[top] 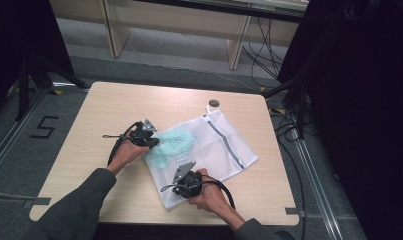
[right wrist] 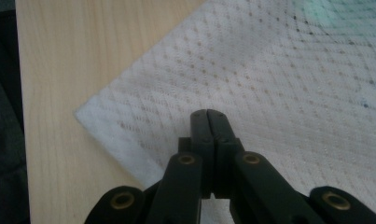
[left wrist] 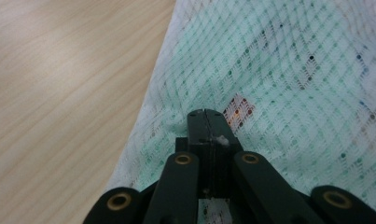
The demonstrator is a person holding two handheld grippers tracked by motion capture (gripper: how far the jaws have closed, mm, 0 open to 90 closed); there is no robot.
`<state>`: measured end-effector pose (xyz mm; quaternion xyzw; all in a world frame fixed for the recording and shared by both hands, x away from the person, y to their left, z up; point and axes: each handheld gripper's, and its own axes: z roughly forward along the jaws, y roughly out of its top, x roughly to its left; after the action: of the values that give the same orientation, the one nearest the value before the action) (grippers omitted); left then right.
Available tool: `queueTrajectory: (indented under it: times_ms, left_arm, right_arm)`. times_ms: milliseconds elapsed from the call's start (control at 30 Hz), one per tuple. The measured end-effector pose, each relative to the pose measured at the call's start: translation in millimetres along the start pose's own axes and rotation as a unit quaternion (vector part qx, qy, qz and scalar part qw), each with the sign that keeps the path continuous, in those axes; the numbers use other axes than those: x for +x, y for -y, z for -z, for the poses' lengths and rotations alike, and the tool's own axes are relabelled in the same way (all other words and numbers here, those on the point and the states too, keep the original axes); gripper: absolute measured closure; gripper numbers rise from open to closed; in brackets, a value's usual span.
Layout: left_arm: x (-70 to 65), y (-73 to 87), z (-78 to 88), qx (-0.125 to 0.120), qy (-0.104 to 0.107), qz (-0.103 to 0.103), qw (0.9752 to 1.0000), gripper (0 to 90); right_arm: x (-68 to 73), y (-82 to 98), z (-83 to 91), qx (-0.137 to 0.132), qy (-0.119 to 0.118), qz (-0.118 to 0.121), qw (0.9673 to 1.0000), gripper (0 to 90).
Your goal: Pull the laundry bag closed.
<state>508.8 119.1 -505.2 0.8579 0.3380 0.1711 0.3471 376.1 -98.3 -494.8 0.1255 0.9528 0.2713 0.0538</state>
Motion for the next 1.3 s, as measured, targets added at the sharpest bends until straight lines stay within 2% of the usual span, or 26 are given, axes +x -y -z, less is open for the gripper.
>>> queueTrajectory:
  times_ms: [67, 167, 233, 267, 300, 333, 367, 400, 433, 467, 500, 533, 567, 633, 667, 733, 767, 800, 833, 900, 967, 1033, 1100, 1167, 1233, 1300]
  left_arm:
    - [0.3, -2.1, -0.5, -0.001, -0.003, -0.004, 1.0000, 89.7]
    - [1.6, -2.9, 2.6, -0.005, -0.002, -0.007, 1.0000, 89.7]
    - [1.1, -5.1, 8.7, -0.011, -0.005, -0.006, 0.9999, 89.7]
    - [-0.7, -6.3, 12.3, -0.021, -0.005, -0.006, 0.9997, 89.7]
    - [-4.2, -7.6, 16.5, -0.031, -0.001, -0.004, 0.9995, 89.7]
    - [-10.4, -8.1, 23.2, -0.040, 0.003, -0.008, 0.9992, 89.6]
    - [-14.6, -7.3, 28.0, -0.043, 0.010, -0.012, 0.9990, 89.6]
    - [-28.6, -1.5, 39.3, -0.047, 0.032, -0.010, 0.9983, 89.6]
    - [-28.6, -1.5, 39.3, -0.047, 0.032, -0.010, 0.9983, 89.6]
    - [-35.5, 2.1, 44.5, -0.049, 0.041, -0.006, 0.9979, 89.6]
    - [-44.3, 7.7, 49.6, -0.056, 0.061, 0.007, 0.9965, 89.7]
    - [-55.7, 15.8, 56.0, -0.054, 0.083, 0.015, 0.9950, 89.6]
    - [-55.7, 15.8, 56.0, -0.054, 0.083, 0.015, 0.9950, 89.6]
    - [-69.1, 24.1, 61.5, -0.048, 0.101, 0.026, 0.9934, 89.7]
    - [-74.2, 28.4, 63.2, -0.041, 0.106, 0.012, 0.9935, 89.7]
    - [-75.7, 31.4, 63.6, -0.031, 0.112, 0.008, 0.9932, 89.6]
    - [-79.1, 34.4, 61.1, -0.027, 0.112, 0.020, 0.9931, 89.7]
    - [-78.2, 35.2, 60.0, -0.012, 0.108, 0.004, 0.9941, 89.6]
    - [-79.2, 36.5, 56.7, -0.009, 0.110, 0.011, 0.9938, 89.7]
    - [-74.3, 37.9, 51.1, 0.007, 0.105, -0.002, 0.9945, 89.7]
    - [-69.5, 38.7, 46.4, 0.028, 0.075, -0.017, 0.9966, 89.7]
    - [-64.3, 39.4, 44.3, 0.031, 0.075, -0.015, 0.9966, 89.7]
    - [-61.0, 40.5, 43.0, 0.028, 0.078, 0.002, 0.9966, 89.7]
    - [-57.0, 40.5, 43.1, 0.031, 0.076, 0.002, 0.9967, 89.7]
    - [-51.3, 40.9, 44.6, 0.036, 0.067, -0.003, 0.9971, 89.7]
    - [-46.8, 42.6, 46.0, 0.039, 0.069, 0.008, 0.9968, 89.7]
  right_arm:
    - [2.3, -3.2, -3.2, -0.004, -0.004, -0.006, 1.0000, 90.0]
    - [2.9, -4.4, -4.2, -0.007, -0.003, 0.001, 1.0000, 90.0]
    - [-1.2, -1.0, 0.6, -0.022, -0.008, -0.011, 0.9997, 90.0]
    - [-1.2, -1.0, 0.6, -0.022, -0.008, -0.011, 0.9997, 90.0]
    - [-3.4, 0.6, 5.8, -0.028, -0.006, -0.027, 0.9992, 90.0]
    - [-8.8, 2.5, 11.3, -0.038, 0.000, -0.025, 0.9990, 90.0]
    - [-15.9, 6.4, 20.4, -0.039, 0.008, -0.031, 0.9987, 90.0]
    - [-27.2, 15.7, 31.8, -0.044, 0.033, -0.043, 0.9976, 90.0]
    - [-34.8, 22.5, 38.4, -0.042, 0.046, -0.048, 0.9969, 90.0]
    - [-34.8, 22.5, 38.4, -0.042, 0.046, -0.048, 0.9969, 90.0]
    - [-41.3, 30.6, 44.9, -0.039, 0.060, -0.071, 0.9949, 90.0]
    - [-57.1, 49.1, 55.4, -0.032, 0.087, -0.088, 0.9918, 90.0]
    - [-61.8, 55.6, 58.4, -0.025, 0.091, -0.100, 0.9905, 90.0]
    - [-66.8, 63.0, 61.0, -0.018, 0.098, -0.110, 0.9890, 90.0]
    - [-73.3, 75.2, 64.8, -0.009, 0.108, -0.130, 0.9856, 90.0]
    - [-75.8, 79.6, 65.6, -0.004, 0.110, -0.133, 0.9850, 90.0]
    - [-78.8, 84.7, 67.1, 0.005, 0.112, -0.132, 0.9848, 90.0]
    - [-77.9, 85.6, 66.6, 0.006, 0.111, -0.144, 0.9834, 90.0]
    - [-78.3, 85.8, 65.9, 0.007, 0.111, -0.140, 0.9838, 90.0]
    - [-77.8, 85.2, 62.0, 0.015, 0.107, -0.131, 0.9854, 90.0]
    - [-77.1, 84.8, 58.5, 0.032, 0.100, -0.122, 0.9870, 90.0]
    - [-76.2, 84.9, 56.2, 0.030, 0.102, -0.113, 0.9880, 90.0]
    - [-75.2, 82.9, 57.0, 0.037, 0.097, -0.117, 0.9877, 90.0]
    - [-73.7, 82.5, 56.3, 0.036, 0.096, -0.118, 0.9877, 90.0]
    - [-72.6, 81.4, 55.5, 0.034, 0.092, -0.105, 0.9896, 90.0]
    - [-67.7, 78.4, 54.2, 0.037, 0.082, -0.106, 0.9902, 90.0]
